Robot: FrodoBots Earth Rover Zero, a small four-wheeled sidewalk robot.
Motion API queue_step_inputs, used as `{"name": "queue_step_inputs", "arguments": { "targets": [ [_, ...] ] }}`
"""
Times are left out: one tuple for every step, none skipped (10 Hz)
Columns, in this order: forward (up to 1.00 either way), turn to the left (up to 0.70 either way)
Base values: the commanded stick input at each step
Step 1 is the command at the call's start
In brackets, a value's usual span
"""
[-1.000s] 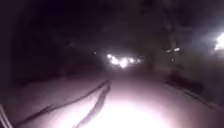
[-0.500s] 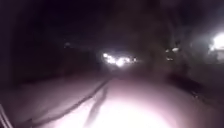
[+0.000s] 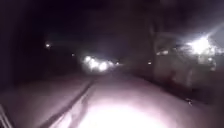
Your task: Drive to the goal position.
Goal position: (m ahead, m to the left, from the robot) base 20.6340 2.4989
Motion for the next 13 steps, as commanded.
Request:
{"name": "queue_step_inputs", "arguments": {
  "targets": [
    [1.00,0.00],
    [1.00,0.00],
    [1.00,0.00],
    [1.00,0.00],
    [1.00,0.00],
    [1.00,0.00],
    [1.00,0.00],
    [1.00,0.00],
    [1.00,0.00],
    [1.00,0.00],
    [1.00,0.00],
    [1.00,0.00],
    [1.00,0.00]
  ]
}}
